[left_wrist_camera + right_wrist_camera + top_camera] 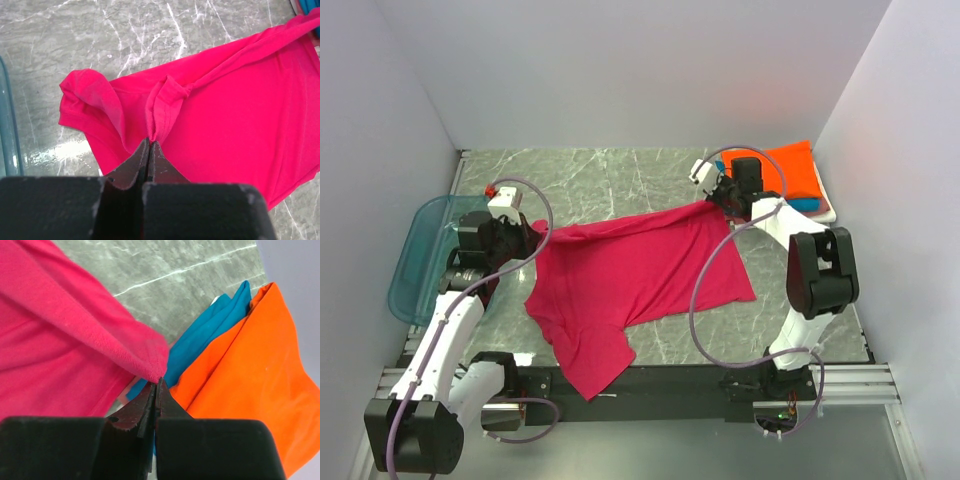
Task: Fold and stack the t-shirts
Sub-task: Fold the tshirt
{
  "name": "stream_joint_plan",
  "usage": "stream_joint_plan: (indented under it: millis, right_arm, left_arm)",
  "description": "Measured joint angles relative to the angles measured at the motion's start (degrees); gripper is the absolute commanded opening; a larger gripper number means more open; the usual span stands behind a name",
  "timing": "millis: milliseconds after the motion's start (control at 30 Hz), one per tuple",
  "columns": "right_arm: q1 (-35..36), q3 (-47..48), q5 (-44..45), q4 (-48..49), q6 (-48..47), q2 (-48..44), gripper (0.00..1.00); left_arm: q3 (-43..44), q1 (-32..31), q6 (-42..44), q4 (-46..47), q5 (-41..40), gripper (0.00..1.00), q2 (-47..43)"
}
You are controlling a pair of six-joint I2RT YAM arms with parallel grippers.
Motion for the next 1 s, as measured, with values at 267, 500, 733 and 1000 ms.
stream_joint_plan:
  millis: [267, 500, 733, 1000]
  right_arm:
    - [1.09, 7.8, 4.59, 0.42, -0.42, 8.11, 0.0]
    - [2.03, 8.15, 6.78, 1.95, -0.61, 9.05, 0.0]
    - [1.99, 5.99, 6.97, 3.15, -1.09, 8.46, 0.0]
    - [1.99, 3.41, 7.02, 2.91, -1.92, 7.65, 0.0]
  left_arm:
    - [0.0, 0.0, 0.0, 0.09, 0.31, 0.01, 0.55]
    - [0.0, 0.0, 0.02, -0.09, 1.2, 0.01, -1.03]
    - [0.0, 0.0, -0.07, -1.7, 2.82, 0.01, -2.47]
    - [0.0, 0.0, -0.15, -3.1, 3.87, 0.01, -2.32]
